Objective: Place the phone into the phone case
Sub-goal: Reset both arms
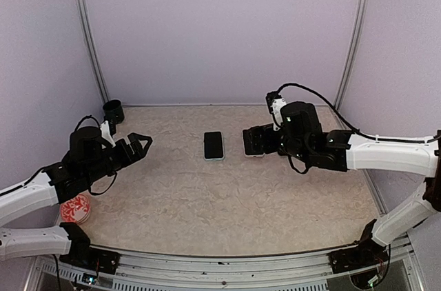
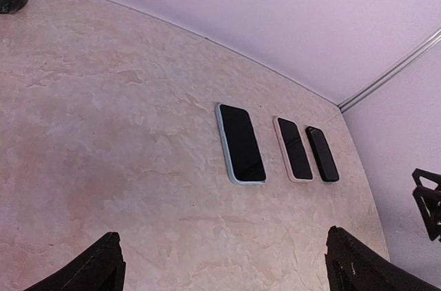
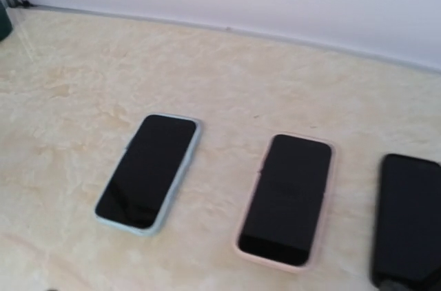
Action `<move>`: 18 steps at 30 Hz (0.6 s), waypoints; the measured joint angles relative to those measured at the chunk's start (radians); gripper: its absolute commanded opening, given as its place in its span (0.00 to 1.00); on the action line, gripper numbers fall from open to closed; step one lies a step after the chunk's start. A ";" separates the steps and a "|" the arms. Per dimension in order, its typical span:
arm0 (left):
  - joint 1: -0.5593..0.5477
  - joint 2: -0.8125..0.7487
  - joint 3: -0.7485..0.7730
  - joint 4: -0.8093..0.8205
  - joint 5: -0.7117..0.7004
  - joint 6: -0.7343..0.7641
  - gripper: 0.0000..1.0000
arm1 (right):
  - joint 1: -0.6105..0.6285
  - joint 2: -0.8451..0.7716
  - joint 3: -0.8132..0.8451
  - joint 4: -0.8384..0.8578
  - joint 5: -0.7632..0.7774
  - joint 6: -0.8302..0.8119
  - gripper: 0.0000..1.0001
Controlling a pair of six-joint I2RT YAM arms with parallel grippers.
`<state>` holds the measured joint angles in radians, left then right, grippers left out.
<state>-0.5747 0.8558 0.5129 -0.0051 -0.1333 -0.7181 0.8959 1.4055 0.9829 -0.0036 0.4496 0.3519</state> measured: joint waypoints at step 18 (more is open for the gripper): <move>-0.009 0.026 0.009 -0.057 -0.141 0.062 0.99 | 0.000 -0.513 -0.373 -0.002 0.208 -0.046 0.99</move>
<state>-0.5838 0.8818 0.5220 -0.0624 -0.2741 -0.6559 0.8955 0.8921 0.6094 -0.0059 0.6579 0.3061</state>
